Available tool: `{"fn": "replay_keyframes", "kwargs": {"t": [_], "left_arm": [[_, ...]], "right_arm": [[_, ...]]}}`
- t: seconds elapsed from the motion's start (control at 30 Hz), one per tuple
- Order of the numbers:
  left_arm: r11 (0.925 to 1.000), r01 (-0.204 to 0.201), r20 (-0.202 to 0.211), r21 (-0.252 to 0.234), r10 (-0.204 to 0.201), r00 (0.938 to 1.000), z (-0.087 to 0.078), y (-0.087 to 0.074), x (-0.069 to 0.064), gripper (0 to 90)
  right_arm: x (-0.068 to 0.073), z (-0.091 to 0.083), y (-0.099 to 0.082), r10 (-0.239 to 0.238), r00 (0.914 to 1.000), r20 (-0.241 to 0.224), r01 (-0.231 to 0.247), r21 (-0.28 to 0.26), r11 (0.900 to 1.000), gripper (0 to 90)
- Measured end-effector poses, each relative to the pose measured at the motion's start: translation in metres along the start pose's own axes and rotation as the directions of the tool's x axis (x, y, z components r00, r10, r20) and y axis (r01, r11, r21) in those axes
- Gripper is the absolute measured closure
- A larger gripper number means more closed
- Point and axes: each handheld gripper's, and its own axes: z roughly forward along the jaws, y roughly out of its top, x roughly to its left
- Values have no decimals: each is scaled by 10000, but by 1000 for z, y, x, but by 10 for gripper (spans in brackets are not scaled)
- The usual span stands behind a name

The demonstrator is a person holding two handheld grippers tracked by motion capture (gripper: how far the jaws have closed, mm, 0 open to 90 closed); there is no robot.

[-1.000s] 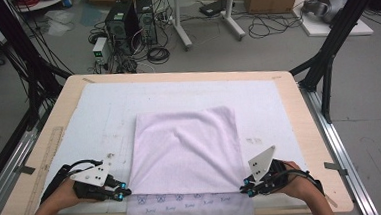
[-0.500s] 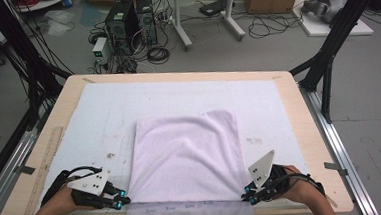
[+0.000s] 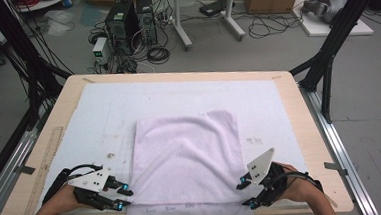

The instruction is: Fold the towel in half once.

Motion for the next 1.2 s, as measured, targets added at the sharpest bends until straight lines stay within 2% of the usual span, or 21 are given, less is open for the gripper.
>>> {"fn": "replay_keyframes", "kwargs": {"t": [0.07, 0.13, 0.2, 0.23, 0.3, 0.33, 0.37, 0.47, 0.53, 0.6, 0.63, 0.67, 0.73, 0.8, 0.87, 0.93, 1.0, 1.03, 1.07, 1.13, 1.2], "left_arm": [[10000, 30, -477, -86, -34, 9989, -1, -1, 3, 475], [9993, 178, -833, -337, -206, 9963, -4, -1, 8, 391], [9976, 462, -1320, -520, -527, 9898, -8, 0, 13, 300], [9969, 535, -1478, -572, -615, 9871, -10, 2, 17, 244], [9951, 748, -1938, -651, -861, 9773, -14, 5, 22, 137], [9946, 785, -2034, -682, -908, 9749, -16, 7, 25, 115], [9933, 893, -2216, -740, -1037, 9696, -18, 9, 29, 100], [9923, 987, -2602, -747, -1149, 9587, -22, 16, 42, 63], [9916, 1093, -2787, -697, -1246, 9523, -25, 20, 51, 52], [9877, 1327, -2981, -823, -1515, 9424, -26, 23, 60, 44], [9855, 1470, -3152, -847, -1664, 9343, -28, 25, 65, 17], [9843, 1597, -3235, -757, -1758, 9298, -29, 26, 70, 17], [9826, 1664, -3581, -828, -1851, 9151, -32, 29, 78, 17], [9769, 1812, -3576, -1134, -2103, 9099, -36, 30, 87, 17], [9785, 1859, -3774, -892, -2059, 9029, -38, 30, 95, 17], [9747, 2041, -3921, -913, -2236, 8923, -39, 31, 102, 17], [9748, 2065, -4030, -842, -2228, 8877, -40, 32, 109, 17], [9727, 2138, -4073, -902, -2319, 8834, -40, 33, 112, 17], [9728, 2192, -4135, -744, -2301, 8809, -41, 34, 117, 17], [9740, 2187, -4425, -596, -2222, 8688, -43, 39, 124, 17], [9702, 2286, -4506, -808, -2401, 8598, -44, 42, 134, 17]], "right_arm": [[-2, -4, 1, 186, 9994, 287, -177, -321, 9993, 273], [-4, -8, 2, 425, 9959, 798, -373, -646, 9972, 179], [-8, -12, 2, 692, 9924, 1018, -606, -848, 9945, 105], [-10, -14, 2, 935, 9888, 1163, -817, -1022, 9914, 101], [-15, -18, 2, 1237, 9831, 1353, -1062, -1300, 9858, 100], [-19, -21, 2, 1335, 9802, 1462, -1122, -1452, 9830, 100], [-21, -22, 2, 1427, 9777, 1541, -1188, -1548, 9808, 100], [-33, -30, 3, 1782, 9635, 1999, -1404, -1895, 9718, 100], [-40, -35, 4, 2066, 9496, 2357, -1578, -2101, 9649, 100], [-49, -41, 5, 2288, 9343, 2735, -1677, -2295, 9588, 100], [-54, -43, 5, 2444, 9270, 2846, -1789, -2372, 9548, 100], [-57, -45, 5, 2553, 9193, 2997, -1842, -2457, 9517, 100], [-65, -49, 6, 2663, 9090, 3207, -1902, -2494, 9495, 100], [-72, -53, 8, 2793, 8933, 3521, -1951, -2559, 9468, 100], [-79, -56, 10, 2808, 8906, 3578, -1908, -2665, 9448, 100], [-86, -59, 13, 2813, 8767, 3902, -1903, -2557, 9478, 100], [-94, -60, 14, 2939, 8691, 3979, -1995, -2618, 9443, 101], [-97, -60, 15, 2952, 8620, 4120, -2014, -2560, 9455, 101], [-101, -61, 15, 2952, 8520, 4324, -2023, -2481, 9474, 101], [-108, -64, 16, 3142, 8346, 4524, -2162, -2556, 9423, 101], [-115, -67, 15, 3367, 8078, 4838, -2307, -2662, 9359, 101]]}}
